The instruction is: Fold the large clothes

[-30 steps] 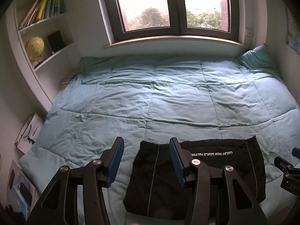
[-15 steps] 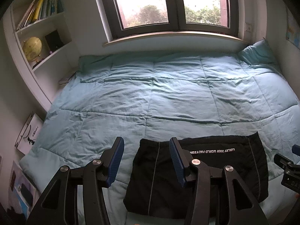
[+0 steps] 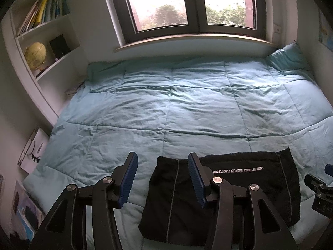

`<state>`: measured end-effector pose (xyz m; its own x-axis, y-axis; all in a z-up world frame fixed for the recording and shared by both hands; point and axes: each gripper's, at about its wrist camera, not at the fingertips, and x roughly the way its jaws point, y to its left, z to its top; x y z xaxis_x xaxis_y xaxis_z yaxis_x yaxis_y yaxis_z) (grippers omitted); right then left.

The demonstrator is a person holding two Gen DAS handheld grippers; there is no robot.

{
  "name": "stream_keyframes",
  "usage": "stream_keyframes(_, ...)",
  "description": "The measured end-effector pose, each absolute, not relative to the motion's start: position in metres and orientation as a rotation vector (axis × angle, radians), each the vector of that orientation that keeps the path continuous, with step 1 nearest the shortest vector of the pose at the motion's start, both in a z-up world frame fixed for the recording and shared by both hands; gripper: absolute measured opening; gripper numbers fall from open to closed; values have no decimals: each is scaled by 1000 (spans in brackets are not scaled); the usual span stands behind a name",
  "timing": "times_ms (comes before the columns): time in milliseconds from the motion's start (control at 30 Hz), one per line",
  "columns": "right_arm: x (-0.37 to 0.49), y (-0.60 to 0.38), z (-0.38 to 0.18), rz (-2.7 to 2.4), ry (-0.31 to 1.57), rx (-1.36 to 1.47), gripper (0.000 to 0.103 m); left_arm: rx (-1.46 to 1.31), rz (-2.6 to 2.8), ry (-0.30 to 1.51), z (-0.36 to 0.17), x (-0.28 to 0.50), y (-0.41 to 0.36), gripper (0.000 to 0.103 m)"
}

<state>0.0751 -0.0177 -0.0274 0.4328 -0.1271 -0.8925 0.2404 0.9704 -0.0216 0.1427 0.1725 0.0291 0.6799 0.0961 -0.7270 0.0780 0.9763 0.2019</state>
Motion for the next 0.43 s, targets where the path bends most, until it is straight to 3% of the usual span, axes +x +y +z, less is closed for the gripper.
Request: stream_keyframes(433,78,-14,-34,-233,1120,129,80,273,104,830,21,152,178,52)
